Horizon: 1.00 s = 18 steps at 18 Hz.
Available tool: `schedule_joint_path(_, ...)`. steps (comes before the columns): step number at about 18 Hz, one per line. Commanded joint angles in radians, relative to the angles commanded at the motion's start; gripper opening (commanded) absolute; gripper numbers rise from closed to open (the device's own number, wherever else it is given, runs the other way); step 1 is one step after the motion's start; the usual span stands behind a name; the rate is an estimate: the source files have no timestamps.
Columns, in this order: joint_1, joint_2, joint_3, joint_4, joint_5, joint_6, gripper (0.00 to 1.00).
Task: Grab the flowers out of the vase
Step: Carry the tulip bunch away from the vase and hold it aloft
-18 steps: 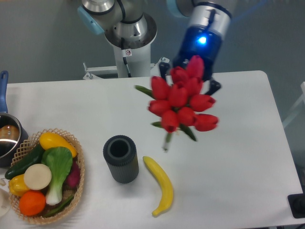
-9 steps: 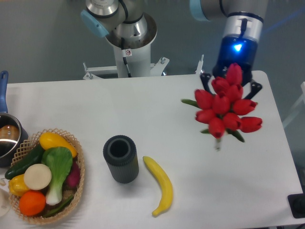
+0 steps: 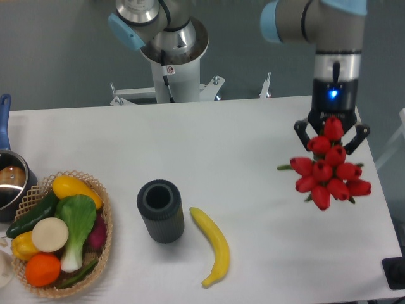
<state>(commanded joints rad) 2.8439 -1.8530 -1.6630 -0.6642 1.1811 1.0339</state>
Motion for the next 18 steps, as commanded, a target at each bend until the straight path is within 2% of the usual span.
schedule_joint_path(2,0.000,-0.012,0.035,-0.027,0.032,-0.003,0.00)
schedule_joint_path(4,-0.008,-0.031,0.075,-0.096,0.125,-0.002,0.00)
schedule_joint_path(6,-0.024,-0.051,0.106,-0.138,0.205,-0.002,0.00)
schedule_joint_path(9,-0.043,-0.063,0.109,-0.153,0.236,0.000,0.00)
schedule_joint_path(10,-0.044,-0.064,0.109,-0.175,0.262,0.002,0.00)
schedule_joint_path(13,-0.073,-0.083,0.133,-0.242,0.336,0.017,0.00)
schedule_joint_path(14,-0.080,-0.093,0.156,-0.264,0.360,0.017,0.00)
schedule_joint_path(17,-0.100,-0.124,0.241,-0.385,0.402,0.015,0.00)
schedule_joint_path(18,-0.100,-0.127,0.249,-0.399,0.403,0.015,0.00)
